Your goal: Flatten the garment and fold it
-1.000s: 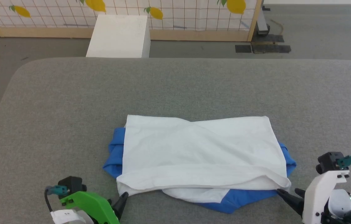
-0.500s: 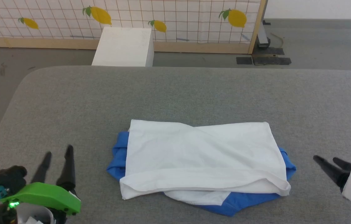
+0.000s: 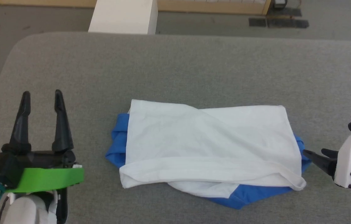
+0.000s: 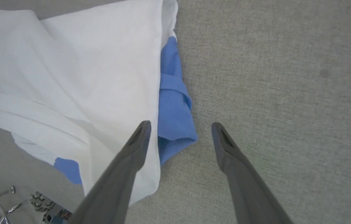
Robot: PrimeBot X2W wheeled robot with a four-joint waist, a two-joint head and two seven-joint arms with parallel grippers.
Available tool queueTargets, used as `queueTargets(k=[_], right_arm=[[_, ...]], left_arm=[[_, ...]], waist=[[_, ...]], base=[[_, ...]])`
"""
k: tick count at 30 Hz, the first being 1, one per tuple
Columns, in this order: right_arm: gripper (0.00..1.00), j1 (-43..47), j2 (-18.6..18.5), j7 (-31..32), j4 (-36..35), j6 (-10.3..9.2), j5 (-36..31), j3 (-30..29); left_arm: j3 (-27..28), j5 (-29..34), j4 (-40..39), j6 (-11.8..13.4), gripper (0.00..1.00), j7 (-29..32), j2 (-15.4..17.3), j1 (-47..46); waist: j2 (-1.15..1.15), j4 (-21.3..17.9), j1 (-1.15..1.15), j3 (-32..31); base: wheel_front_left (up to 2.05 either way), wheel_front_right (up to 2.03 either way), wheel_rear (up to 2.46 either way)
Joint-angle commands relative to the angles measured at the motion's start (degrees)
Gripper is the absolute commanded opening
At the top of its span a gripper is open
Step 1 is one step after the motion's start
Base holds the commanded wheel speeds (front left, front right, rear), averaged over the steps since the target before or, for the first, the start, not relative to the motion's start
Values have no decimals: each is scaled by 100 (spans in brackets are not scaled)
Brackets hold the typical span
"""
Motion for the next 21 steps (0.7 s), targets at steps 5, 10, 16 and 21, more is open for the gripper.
queueTargets(k=[5,10,16,21], right_arm=[[100,-220,-123,-202,341,-8,132,316],[100,-308,0,-318,596,-8,362,638],[100,-456,169,-406,770,-8,587,1192],[100,-602,83,-573,992,-8,620,1473]], left_arm=[[230,481,-150,-381,100,-24,-458,-126],[433,664,-35,-677,100,-24,-811,-131],[604,749,122,-907,100,-24,-1056,-131],[693,787,199,-1018,100,-24,-1168,-169]], waist=[[0,265,0,453],[0,306,0,491],[0,305,0,495],[0,332,0,493]], base=[[0,0,0],[0,0,0],[0,0,0],[0,0,0]])
